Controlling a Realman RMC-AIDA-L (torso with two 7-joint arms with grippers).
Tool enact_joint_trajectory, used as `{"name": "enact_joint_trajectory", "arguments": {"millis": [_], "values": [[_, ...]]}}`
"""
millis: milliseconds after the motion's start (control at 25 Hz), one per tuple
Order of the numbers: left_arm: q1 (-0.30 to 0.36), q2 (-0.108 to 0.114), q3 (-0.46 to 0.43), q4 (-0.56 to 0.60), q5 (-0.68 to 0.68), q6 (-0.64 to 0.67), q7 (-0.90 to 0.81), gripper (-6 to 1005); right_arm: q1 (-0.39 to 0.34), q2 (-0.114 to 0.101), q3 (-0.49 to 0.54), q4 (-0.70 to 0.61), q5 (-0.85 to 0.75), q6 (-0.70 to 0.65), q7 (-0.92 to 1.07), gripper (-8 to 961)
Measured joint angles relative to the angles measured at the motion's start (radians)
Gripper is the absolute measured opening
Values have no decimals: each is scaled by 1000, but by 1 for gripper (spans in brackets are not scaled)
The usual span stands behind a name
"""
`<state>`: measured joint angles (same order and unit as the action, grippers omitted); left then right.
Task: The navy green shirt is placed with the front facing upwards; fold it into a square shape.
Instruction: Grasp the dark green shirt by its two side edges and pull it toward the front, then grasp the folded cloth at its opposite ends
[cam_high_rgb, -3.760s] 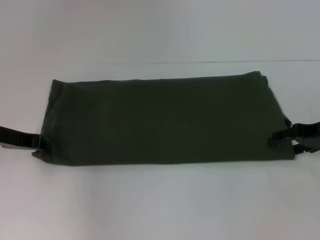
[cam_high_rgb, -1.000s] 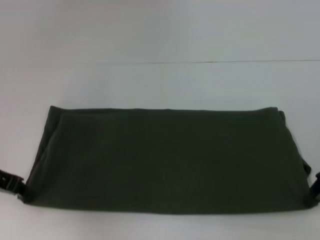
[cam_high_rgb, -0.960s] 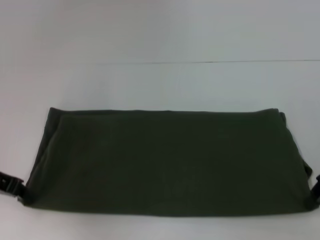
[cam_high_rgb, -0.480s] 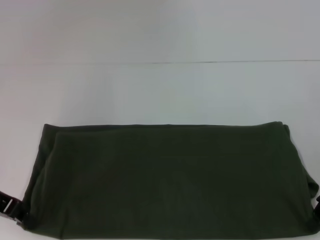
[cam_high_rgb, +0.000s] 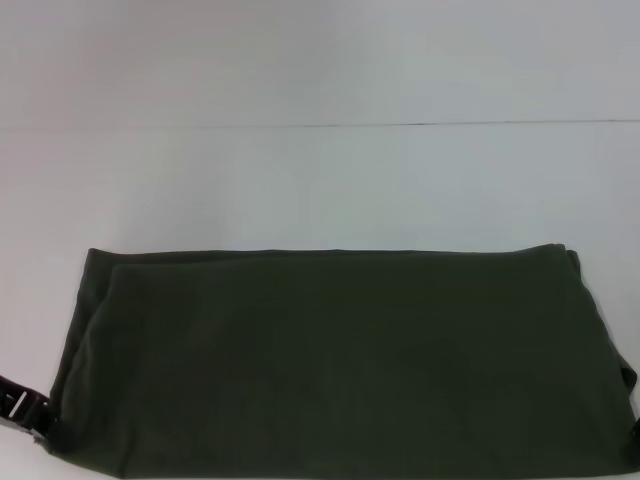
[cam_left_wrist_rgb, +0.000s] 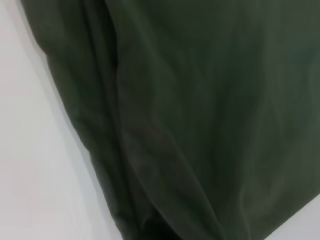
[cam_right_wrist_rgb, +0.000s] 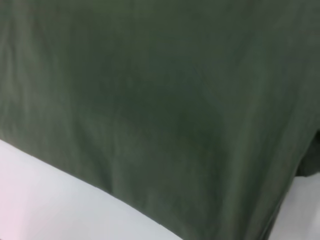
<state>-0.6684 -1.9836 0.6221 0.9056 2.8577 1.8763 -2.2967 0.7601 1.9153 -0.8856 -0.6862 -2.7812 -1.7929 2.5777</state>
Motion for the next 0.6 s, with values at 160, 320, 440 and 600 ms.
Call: {"name": "enact_joint_trajectory", "arguments": {"millis": [160, 320, 440, 600], "values": [[0, 0, -3, 1, 0, -8, 0, 22, 1, -10, 29, -1, 3, -10, -1, 145], [0, 0, -3, 0, -2, -22, 1, 22, 7, -32, 96, -20, 4, -32, -9, 197], [0, -1, -4, 0, -5, -26, 1, 23, 10, -49, 190, -49, 14, -59, -18, 345], [0, -2, -5, 0, -8, -36, -1, 23, 6, -75, 303, -55, 131, -82, -53, 542]]}}
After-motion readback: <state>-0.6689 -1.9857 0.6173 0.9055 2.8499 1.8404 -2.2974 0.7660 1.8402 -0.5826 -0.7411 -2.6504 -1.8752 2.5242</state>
